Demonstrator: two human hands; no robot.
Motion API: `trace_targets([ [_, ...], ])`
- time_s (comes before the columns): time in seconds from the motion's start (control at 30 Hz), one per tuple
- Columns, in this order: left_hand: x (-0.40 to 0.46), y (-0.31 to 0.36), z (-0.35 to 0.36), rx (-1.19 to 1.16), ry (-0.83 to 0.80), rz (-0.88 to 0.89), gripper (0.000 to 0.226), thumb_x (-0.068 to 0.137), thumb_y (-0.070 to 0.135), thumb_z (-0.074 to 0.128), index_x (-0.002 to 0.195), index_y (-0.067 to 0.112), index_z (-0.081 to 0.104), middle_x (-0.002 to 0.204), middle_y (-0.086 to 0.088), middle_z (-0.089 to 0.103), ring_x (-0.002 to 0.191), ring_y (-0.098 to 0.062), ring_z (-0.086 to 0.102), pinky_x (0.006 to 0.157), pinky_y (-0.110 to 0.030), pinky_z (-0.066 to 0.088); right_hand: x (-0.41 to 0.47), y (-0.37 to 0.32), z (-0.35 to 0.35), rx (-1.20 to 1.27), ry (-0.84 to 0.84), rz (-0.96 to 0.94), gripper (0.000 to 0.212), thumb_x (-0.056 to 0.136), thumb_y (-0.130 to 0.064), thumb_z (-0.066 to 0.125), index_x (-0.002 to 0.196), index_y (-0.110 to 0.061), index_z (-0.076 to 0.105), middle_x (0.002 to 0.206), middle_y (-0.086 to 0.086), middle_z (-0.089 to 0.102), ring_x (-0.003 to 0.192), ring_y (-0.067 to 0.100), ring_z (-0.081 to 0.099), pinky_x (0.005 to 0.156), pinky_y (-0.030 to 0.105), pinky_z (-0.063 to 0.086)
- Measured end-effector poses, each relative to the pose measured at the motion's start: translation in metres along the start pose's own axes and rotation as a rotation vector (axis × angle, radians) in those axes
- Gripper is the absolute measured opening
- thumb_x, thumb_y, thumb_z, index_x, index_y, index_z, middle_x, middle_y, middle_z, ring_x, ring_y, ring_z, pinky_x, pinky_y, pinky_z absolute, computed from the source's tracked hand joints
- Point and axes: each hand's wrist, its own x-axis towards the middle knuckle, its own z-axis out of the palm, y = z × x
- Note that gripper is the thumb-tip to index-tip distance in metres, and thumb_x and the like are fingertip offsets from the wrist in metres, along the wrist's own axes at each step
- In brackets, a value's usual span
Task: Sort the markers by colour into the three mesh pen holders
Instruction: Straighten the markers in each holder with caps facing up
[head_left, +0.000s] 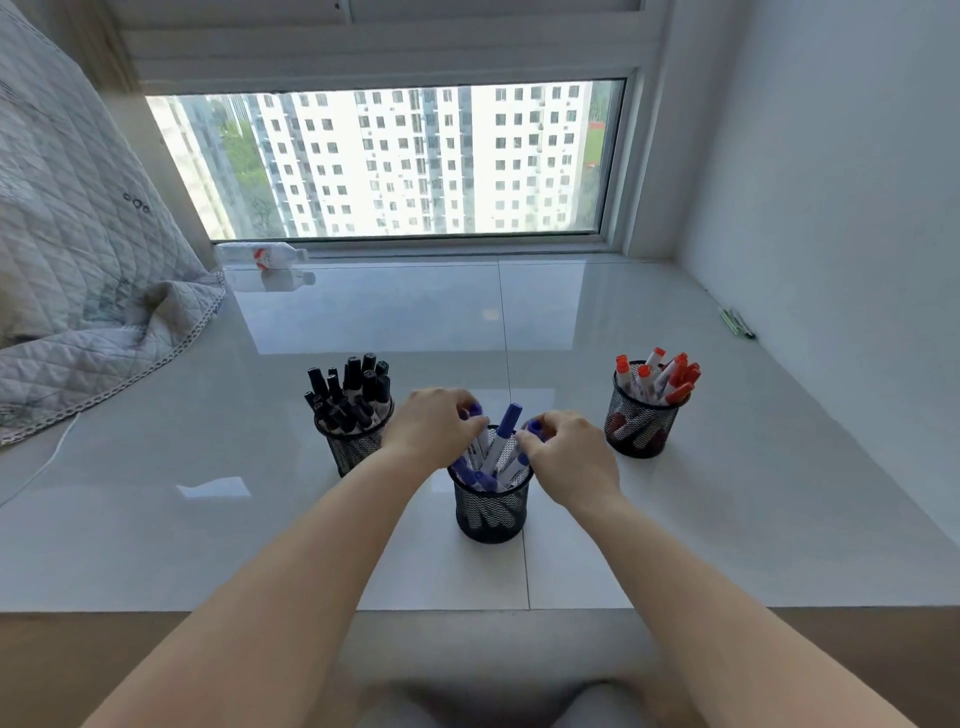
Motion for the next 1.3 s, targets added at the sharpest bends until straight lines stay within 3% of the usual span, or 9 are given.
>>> trace_targets([
  [0.27, -0.002, 0.0, -0.002, -0.107, 0.18, 0.064, 0.024, 0.087, 0.043, 0.054, 0.096, 0.025, 0.065, 0.087, 0.007, 0.05, 0.083, -0.013, 0.052, 0.069, -0.025, 0.035, 0.006, -0.012, -0.027, 0.27, 0.18, -0.188, 0.019, 0.087, -0.034, 0.06, 0.09, -0.017, 0.065, 0.075, -0.002, 0.052, 0.065, 0.01, 0.048, 0.065, 0.026, 0.038],
  [0.47, -0.01, 0.003, -0.018, -0.327, 0.5, 0.152, 0.02, 0.088, 0.04, 0.055, 0.089, 0.021, 0.064, 0.074, 0.008, 0.056, 0.062, 0.0, 0.05, 0.057, -0.016, 0.035, 0.009, -0.018, -0.044, 0.456, 0.21, -0.222, 0.017, 0.09, -0.035, 0.054, 0.083, -0.019, 0.057, 0.059, -0.004, 0.055, 0.053, 0.011, 0.049, 0.057, 0.03, 0.043],
  [0.57, -0.012, 0.003, -0.025, -0.519, 0.564, 0.096, 0.018, 0.089, 0.04, 0.053, 0.087, 0.024, 0.058, 0.062, 0.009, 0.057, 0.053, 0.0, 0.05, 0.052, -0.014, 0.035, 0.007, -0.018, -0.049, 0.476, 0.288, -0.228, 0.017, 0.09, -0.035, 0.053, 0.079, -0.022, 0.052, 0.061, -0.001, 0.056, 0.056, 0.016, 0.052, 0.059, 0.034, 0.047],
  [0.67, -0.013, -0.001, -0.03, -0.723, 0.598, -0.019, 0.018, 0.091, 0.039, 0.052, 0.086, 0.022, 0.056, 0.061, 0.009, 0.054, 0.054, -0.007, 0.049, 0.056, -0.024, 0.039, 0.009, -0.017, -0.053, 0.565, 0.346, -0.188, 0.016, 0.091, -0.031, 0.053, 0.077, -0.024, 0.049, 0.06, -0.003, 0.058, 0.05, 0.006, 0.053, 0.053, 0.021, 0.047],
  [0.77, -0.014, -0.007, -0.035, -1.01, 0.585, -0.208, 0.021, 0.093, 0.036, 0.049, 0.081, 0.019, 0.054, 0.059, 0.005, 0.049, 0.052, -0.014, 0.043, 0.052, -0.027, 0.038, 0.012, -0.016, -0.055, 0.8, 0.351, 0.006, 0.012, 0.091, -0.022, 0.053, 0.08, -0.02, 0.05, 0.064, 0.0, 0.061, 0.047, 0.0, 0.055, 0.048, 0.014, 0.046],
  [0.93, -0.02, -0.013, -0.038, -1.443, 0.458, -0.484, 0.018, 0.093, 0.024, 0.047, 0.085, 0.016, 0.06, 0.059, 0.007, 0.056, 0.047, -0.001, 0.052, 0.053, -0.02, 0.045, 0.013, -0.018, -0.053, 1.163, 0.122, 0.318, 0.004, 0.089, -0.009, 0.051, 0.087, -0.012, 0.052, 0.076, 0.001, 0.063, 0.071, 0.011, 0.061, 0.061, 0.023, 0.046],
  [1.07, -0.026, -0.012, -0.039, -1.674, 0.352, -0.478, 0.018, 0.092, 0.017, 0.046, 0.08, 0.017, 0.059, 0.055, 0.008, 0.065, 0.049, -0.001, 0.059, 0.061, -0.022, 0.047, 0.011, -0.019, -0.048, 1.246, -0.036, 0.322, 0.02, 0.088, -0.008, 0.055, 0.107, -0.014, 0.05, 0.083, 0.001, 0.066, 0.078, 0.011, 0.063, 0.068, 0.026, 0.044],
  [1.17, -0.029, -0.012, -0.038, -1.818, 0.243, -0.46, 0.017, 0.094, 0.018, 0.046, 0.079, 0.016, 0.056, 0.063, 0.006, 0.07, 0.053, 0.0, 0.062, 0.063, -0.023, 0.048, 0.01, -0.021, -0.044, 1.196, -0.089, 0.263, 0.015, 0.087, -0.005, 0.057, 0.095, -0.017, 0.051, 0.092, 0.004, 0.068, 0.089, 0.015, 0.064, 0.07, 0.027, 0.045],
  [1.3, -0.032, -0.014, -0.029, -1.752, 0.177, -0.374, 0.008, 0.096, 0.018, 0.046, 0.094, 0.02, 0.054, 0.074, 0.006, 0.072, 0.064, -0.001, 0.065, 0.065, -0.025, 0.048, 0.005, -0.025, -0.038, 0.953, -0.079, 0.125, 0.022, 0.082, -0.002, 0.063, 0.088, -0.018, 0.049, 0.092, 0.008, 0.069, 0.087, 0.017, 0.066, 0.07, 0.027, 0.052],
])
